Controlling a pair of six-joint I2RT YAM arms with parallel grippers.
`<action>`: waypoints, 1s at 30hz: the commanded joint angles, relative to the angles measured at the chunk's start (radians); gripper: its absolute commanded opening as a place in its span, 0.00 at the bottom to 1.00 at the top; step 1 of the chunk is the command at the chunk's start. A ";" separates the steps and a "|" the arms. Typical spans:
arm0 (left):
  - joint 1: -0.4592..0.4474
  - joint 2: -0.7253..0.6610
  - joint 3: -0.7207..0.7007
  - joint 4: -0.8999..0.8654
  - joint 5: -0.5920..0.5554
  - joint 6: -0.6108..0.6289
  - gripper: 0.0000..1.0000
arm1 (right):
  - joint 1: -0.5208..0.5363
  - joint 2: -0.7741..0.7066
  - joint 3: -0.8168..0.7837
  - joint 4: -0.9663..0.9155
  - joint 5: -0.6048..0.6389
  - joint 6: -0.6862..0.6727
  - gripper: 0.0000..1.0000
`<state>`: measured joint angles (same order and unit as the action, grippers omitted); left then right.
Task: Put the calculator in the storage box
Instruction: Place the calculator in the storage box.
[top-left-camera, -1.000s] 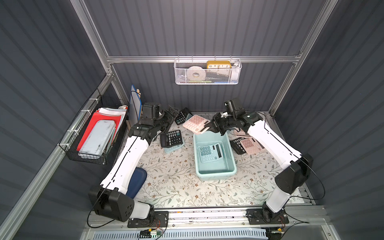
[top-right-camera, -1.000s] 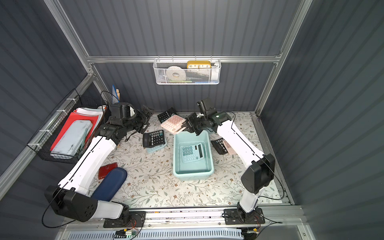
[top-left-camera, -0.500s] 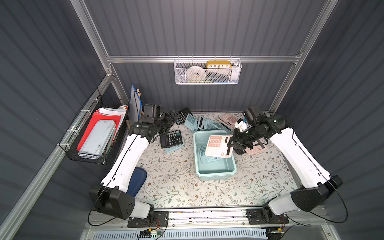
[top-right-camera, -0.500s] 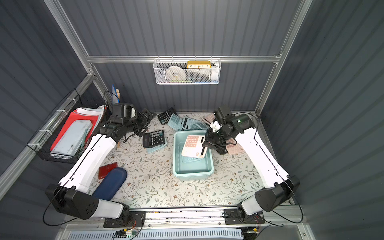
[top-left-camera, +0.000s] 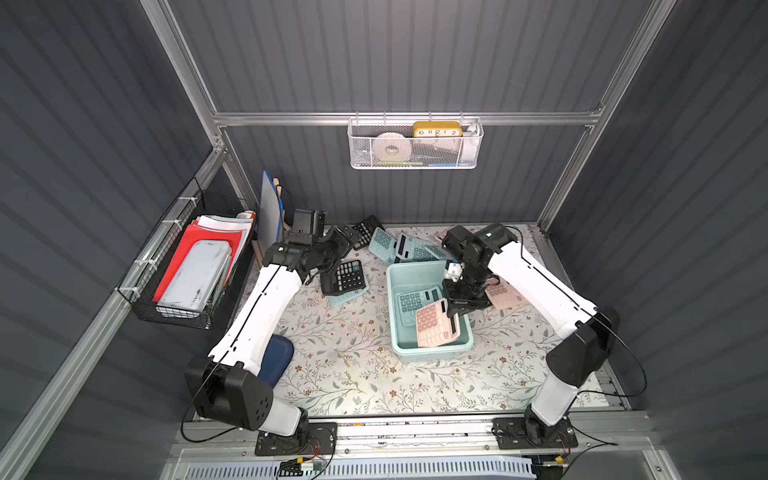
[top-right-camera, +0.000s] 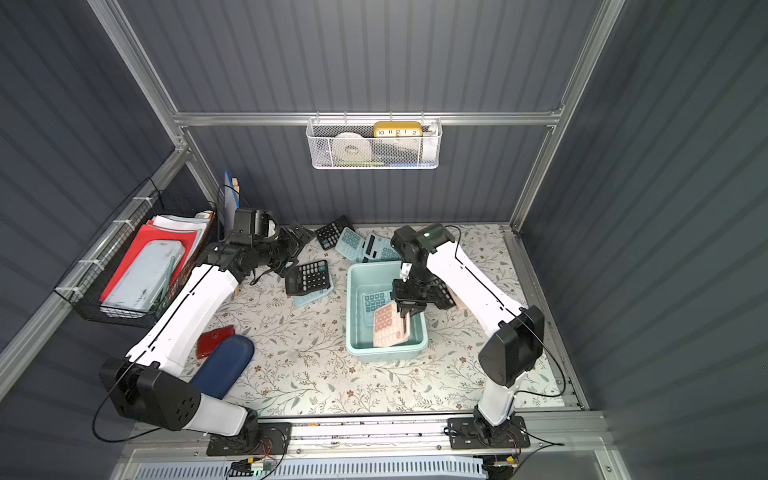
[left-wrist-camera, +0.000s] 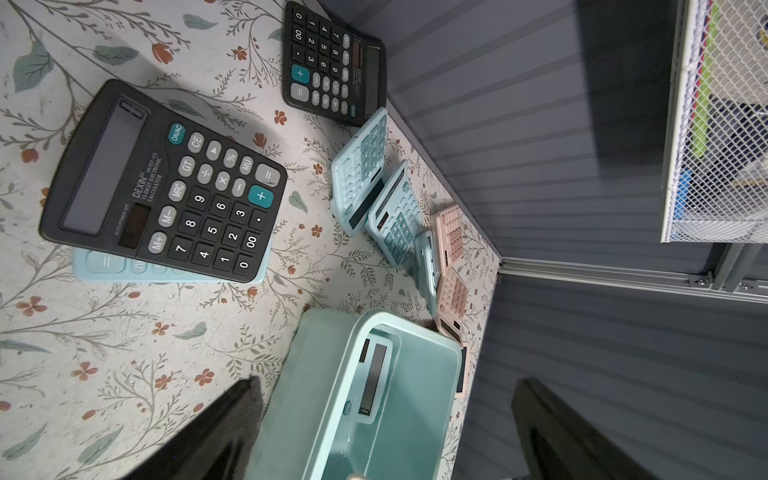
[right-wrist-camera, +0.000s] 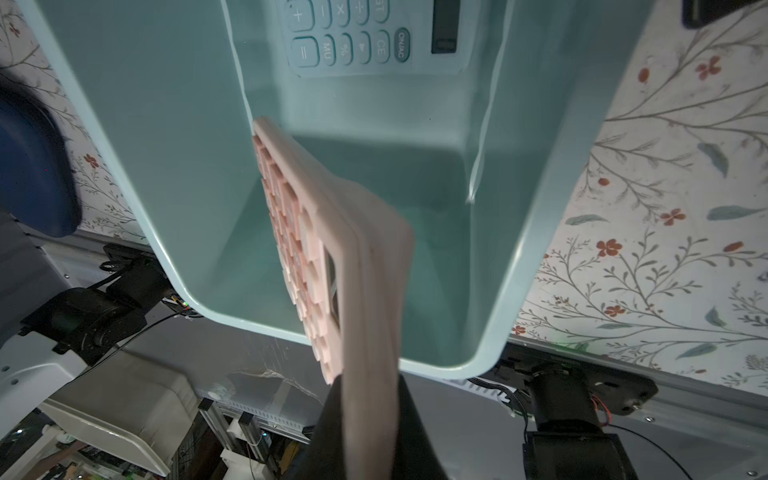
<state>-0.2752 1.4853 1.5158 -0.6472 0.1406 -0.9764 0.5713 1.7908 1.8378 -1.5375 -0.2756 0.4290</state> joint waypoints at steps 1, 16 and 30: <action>-0.005 0.009 -0.020 0.011 0.017 0.024 0.99 | 0.024 0.043 0.026 -0.054 0.075 0.011 0.00; -0.005 0.013 -0.056 0.052 0.034 0.016 0.99 | 0.082 0.230 0.001 -0.071 0.159 0.035 0.00; -0.005 0.024 -0.049 0.038 0.046 0.031 0.99 | 0.104 0.245 -0.138 0.038 0.145 0.063 0.00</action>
<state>-0.2756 1.4937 1.4738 -0.6025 0.1646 -0.9741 0.6556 2.0048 1.7458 -1.5074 -0.1329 0.4782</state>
